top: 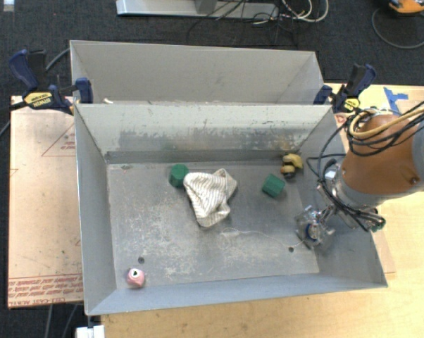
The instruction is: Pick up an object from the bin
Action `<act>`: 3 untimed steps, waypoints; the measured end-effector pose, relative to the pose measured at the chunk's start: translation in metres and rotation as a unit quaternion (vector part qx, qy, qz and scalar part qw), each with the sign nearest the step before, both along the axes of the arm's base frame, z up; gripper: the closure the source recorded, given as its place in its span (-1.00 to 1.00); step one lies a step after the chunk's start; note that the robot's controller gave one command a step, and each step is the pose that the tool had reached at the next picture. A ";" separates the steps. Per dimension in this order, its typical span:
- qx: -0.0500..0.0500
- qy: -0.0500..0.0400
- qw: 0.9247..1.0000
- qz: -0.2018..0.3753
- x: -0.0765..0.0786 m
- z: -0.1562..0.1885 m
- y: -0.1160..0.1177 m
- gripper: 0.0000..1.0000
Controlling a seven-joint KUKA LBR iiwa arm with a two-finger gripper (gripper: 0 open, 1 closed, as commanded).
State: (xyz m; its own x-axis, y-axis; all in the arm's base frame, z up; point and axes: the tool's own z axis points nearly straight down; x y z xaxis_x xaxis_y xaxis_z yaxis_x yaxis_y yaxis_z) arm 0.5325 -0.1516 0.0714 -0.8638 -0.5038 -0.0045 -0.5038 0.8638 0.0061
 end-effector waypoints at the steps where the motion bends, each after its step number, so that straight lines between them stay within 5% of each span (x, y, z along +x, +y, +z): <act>1: 0.000 0.001 1.000 0.000 -0.001 0.011 0.000 1.00; 3: 0.000 -0.002 1.000 -0.001 0.001 0.026 0.000 1.00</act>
Offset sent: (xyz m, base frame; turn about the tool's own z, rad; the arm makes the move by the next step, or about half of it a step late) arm 0.0001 0.0000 0.0315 0.0000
